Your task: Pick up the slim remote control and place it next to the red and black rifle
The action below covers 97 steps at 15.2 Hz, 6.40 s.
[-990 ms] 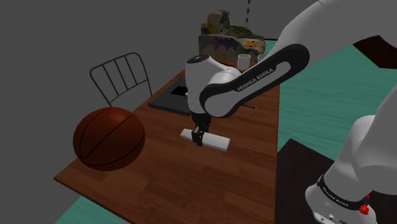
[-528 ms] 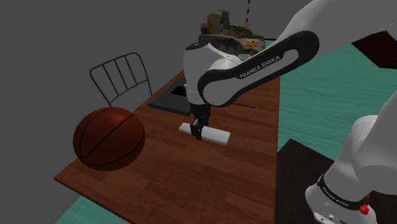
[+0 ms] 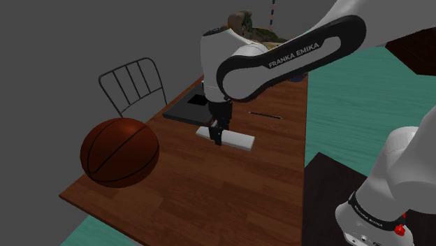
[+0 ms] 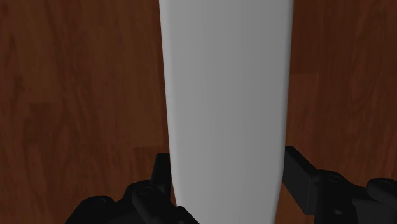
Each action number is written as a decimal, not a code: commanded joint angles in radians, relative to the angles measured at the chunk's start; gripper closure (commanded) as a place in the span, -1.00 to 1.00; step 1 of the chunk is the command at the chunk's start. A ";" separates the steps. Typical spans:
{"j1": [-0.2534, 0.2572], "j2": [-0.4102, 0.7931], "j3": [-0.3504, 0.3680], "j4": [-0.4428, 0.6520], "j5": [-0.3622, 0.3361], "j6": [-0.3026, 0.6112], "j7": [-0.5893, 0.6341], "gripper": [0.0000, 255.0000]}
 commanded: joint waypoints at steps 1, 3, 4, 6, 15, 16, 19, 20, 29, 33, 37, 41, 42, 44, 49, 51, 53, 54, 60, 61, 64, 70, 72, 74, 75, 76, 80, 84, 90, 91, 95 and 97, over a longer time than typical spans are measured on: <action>0.000 -0.005 -0.001 0.023 0.001 -0.028 -0.001 1.00; -0.001 -0.012 -0.001 0.043 0.003 -0.054 -0.002 1.00; -0.001 -0.015 -0.002 0.053 0.003 -0.068 -0.003 1.00; -0.001 -0.021 -0.003 0.074 0.005 -0.094 -0.004 1.00; -0.002 -0.035 -0.006 0.169 0.007 -0.203 -0.007 1.00; -0.013 -0.039 -0.020 0.164 0.006 -0.202 -0.032 1.00; -0.045 -0.046 -0.062 0.155 0.001 -0.201 -0.104 1.00; -0.056 -0.047 -0.075 0.154 -0.001 -0.201 -0.128 1.00; -0.152 -0.004 -0.196 0.200 -0.022 -0.204 -0.337 1.00; -0.194 0.040 -0.245 0.250 -0.028 -0.210 -0.428 1.00; -0.237 0.098 -0.291 0.320 -0.029 -0.220 -0.516 1.00; -0.282 0.171 -0.332 0.411 -0.023 -0.237 -0.603 1.00; -0.293 0.191 -0.342 0.437 -0.021 -0.243 -0.624 1.00; -0.317 0.236 -0.359 0.494 -0.015 -0.256 -0.666 1.00; -0.381 0.365 -0.396 0.670 0.008 -0.303 -0.767 1.00; -0.421 0.452 -0.413 0.795 0.025 -0.342 -0.820 1.00; -0.421 0.449 -0.411 0.763 0.024 -0.313 -0.820 1.00; -0.420 0.447 -0.411 0.747 0.024 -0.299 -0.820 1.00; -0.418 0.446 -0.410 0.665 0.024 -0.218 -0.820 1.00; -0.418 0.447 -0.410 0.652 0.024 -0.205 -0.820 1.00; -0.417 0.450 -0.410 0.617 0.025 -0.166 -0.820 1.00; -0.416 0.463 -0.408 0.555 0.028 -0.091 -0.822 1.00; -0.416 0.469 -0.408 0.537 0.029 -0.067 -0.822 1.00; -0.416 0.476 -0.407 0.520 0.030 -0.043 -0.823 1.00; -0.416 0.480 -0.407 0.512 0.031 -0.031 -0.823 1.00; -0.416 0.484 -0.407 0.504 0.032 -0.019 -0.824 1.00; -0.417 0.501 -0.405 0.474 0.035 0.027 -0.826 1.00; -0.418 0.522 -0.403 0.450 0.038 0.072 -0.828 1.00; -0.419 0.539 -0.402 0.433 0.042 0.106 -0.829 1.00; -0.419 0.539 -0.402 0.433 0.042 0.106 -0.829 1.00; -0.419 0.539 -0.402 0.433 0.042 0.106 -0.829 1.00; -0.419 0.539 -0.402 0.433 0.042 0.106 -0.829 -1.00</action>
